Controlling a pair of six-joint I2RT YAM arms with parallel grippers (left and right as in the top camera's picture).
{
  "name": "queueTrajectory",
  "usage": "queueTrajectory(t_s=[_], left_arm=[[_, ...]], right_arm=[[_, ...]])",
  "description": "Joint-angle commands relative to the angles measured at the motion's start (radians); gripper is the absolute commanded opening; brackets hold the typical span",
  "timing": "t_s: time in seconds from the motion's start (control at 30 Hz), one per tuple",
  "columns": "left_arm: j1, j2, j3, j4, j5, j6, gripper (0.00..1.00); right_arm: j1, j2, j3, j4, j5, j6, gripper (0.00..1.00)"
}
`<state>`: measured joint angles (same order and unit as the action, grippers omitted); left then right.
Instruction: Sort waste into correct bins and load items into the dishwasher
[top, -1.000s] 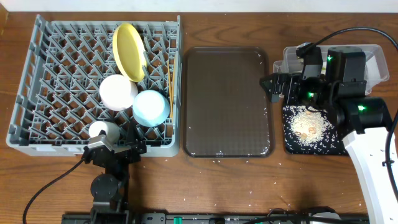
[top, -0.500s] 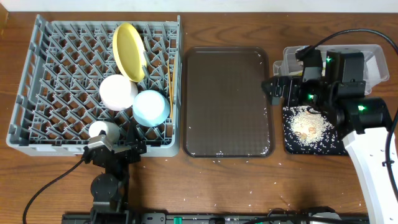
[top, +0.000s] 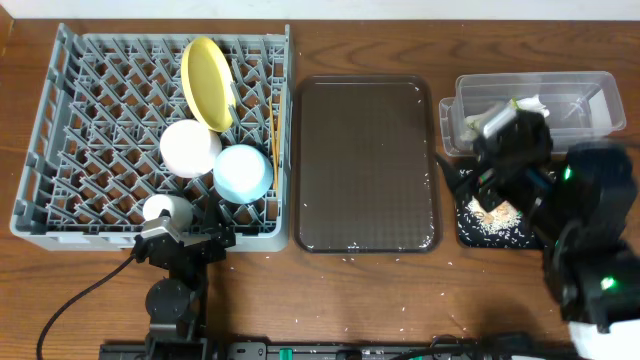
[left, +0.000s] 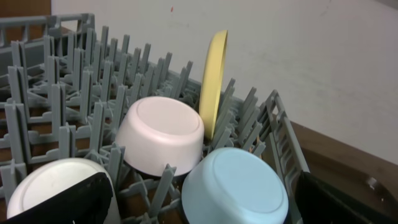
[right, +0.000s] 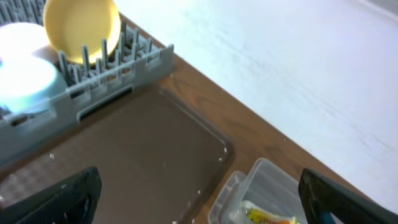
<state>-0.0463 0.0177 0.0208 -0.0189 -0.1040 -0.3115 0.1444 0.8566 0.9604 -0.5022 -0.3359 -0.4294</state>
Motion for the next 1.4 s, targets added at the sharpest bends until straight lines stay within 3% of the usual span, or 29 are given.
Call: queueTrajectory(t_s=[0.0, 0.2, 0.43, 0.6, 0.7, 1.03, 1.37], left_arm=[[0.006, 0.0, -0.017, -0.044, -0.012, -0.001, 0.94], [0.006, 0.0, -0.017, -0.044, -0.012, -0.001, 0.94], [0.006, 0.0, -0.017, -0.044, -0.012, -0.001, 0.94], [0.006, 0.0, -0.017, -0.044, -0.012, -0.001, 0.94], [0.006, 0.0, -0.017, -0.044, -0.012, -0.001, 0.94], [0.006, 0.0, -0.017, -0.044, -0.012, -0.001, 0.95], [0.006, 0.0, -0.017, -0.044, -0.012, -0.001, 0.95]], right_arm=[[-0.024, -0.169, -0.23, 0.14, 0.006, -0.036, 0.99], [-0.079, -0.58, -0.583, 0.341, 0.006, -0.036, 0.99], [-0.086, -0.846, -0.825, 0.434, -0.002, -0.035, 0.99], [-0.087, -0.852, -0.957, 0.678, 0.032, 0.029, 0.99], [-0.086, -0.852, -0.955, 0.68, 0.075, 0.057, 0.99], [-0.086, -0.852, -0.955, 0.52, 0.114, 0.22, 0.99], [-0.086, -0.849, -0.955, 0.446, 0.115, 0.219, 0.99]])
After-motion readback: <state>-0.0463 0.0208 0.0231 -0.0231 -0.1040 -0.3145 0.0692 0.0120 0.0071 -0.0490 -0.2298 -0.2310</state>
